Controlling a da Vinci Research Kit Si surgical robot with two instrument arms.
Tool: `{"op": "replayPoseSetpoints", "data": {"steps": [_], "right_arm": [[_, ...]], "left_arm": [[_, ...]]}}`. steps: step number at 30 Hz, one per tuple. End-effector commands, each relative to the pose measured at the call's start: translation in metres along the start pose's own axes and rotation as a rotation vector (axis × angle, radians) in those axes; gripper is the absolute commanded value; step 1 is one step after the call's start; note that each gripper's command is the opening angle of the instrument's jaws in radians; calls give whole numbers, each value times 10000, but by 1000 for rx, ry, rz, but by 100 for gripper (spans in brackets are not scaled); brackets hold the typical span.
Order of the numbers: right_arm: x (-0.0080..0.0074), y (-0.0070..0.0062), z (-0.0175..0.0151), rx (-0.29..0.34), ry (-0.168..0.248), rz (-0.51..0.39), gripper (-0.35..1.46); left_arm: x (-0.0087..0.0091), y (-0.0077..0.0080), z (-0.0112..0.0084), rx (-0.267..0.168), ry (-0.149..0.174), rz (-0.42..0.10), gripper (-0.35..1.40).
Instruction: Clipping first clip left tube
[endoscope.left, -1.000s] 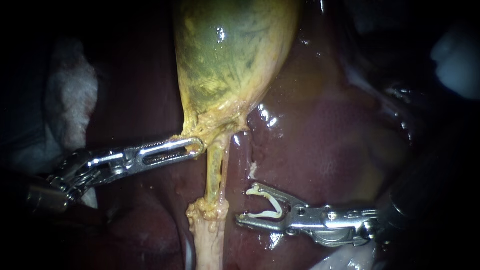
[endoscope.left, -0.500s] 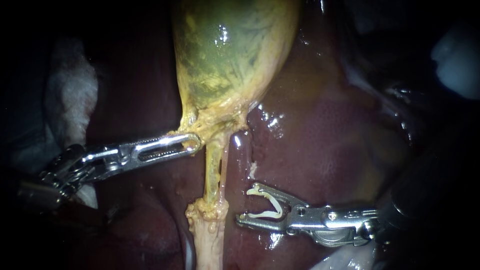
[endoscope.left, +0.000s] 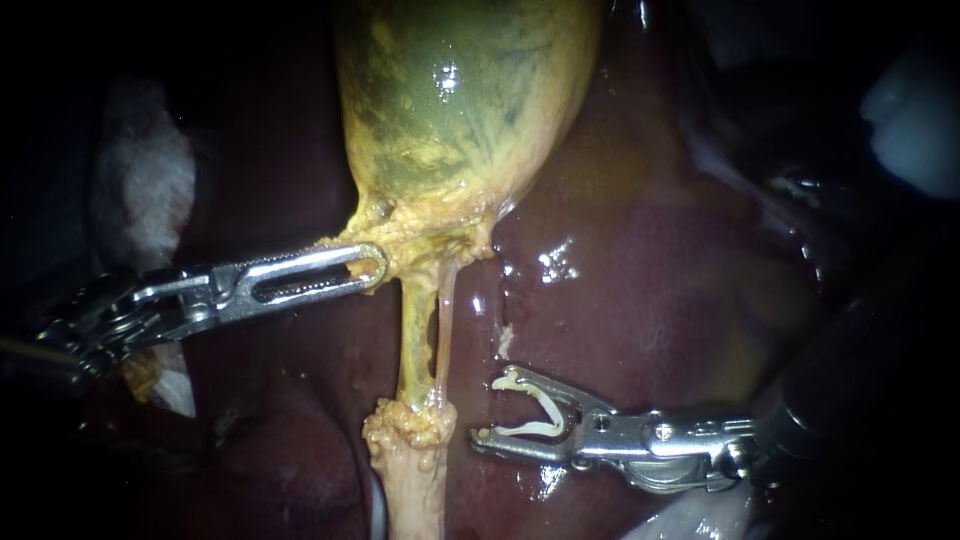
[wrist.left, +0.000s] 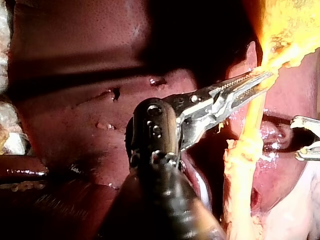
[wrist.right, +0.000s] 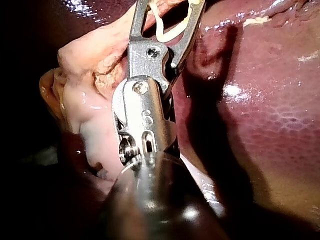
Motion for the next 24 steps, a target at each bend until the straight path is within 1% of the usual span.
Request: {"op": "replayPoseSetpoints", "data": {"steps": [1, 7, 14, 17, 21, 24], "right_arm": [[1, -1, 1, -1, -1, 1, 60], [6, -7, 6, -4, -1, 4, 60], [14, -13, 22, -12, 4, 8, 60], [16, -14, 29, -16, 4, 15, 59], [16, -14, 40, -26, 6, 34, 58], [14, -12, 48, -28, 7, 39, 58]], "left_arm": [[0, 1, 0, 1, 0, 1, -35], [-1, 3, -1, 2, 1, 1, -35], [-2, 6, -3, 0, 0, 0, -35], [-2, 6, -6, 1, 0, 0, -35], [-2, 6, -8, 7, -10, 0, -35], [-2, 6, -9, 12, -18, 0, -35]]}}
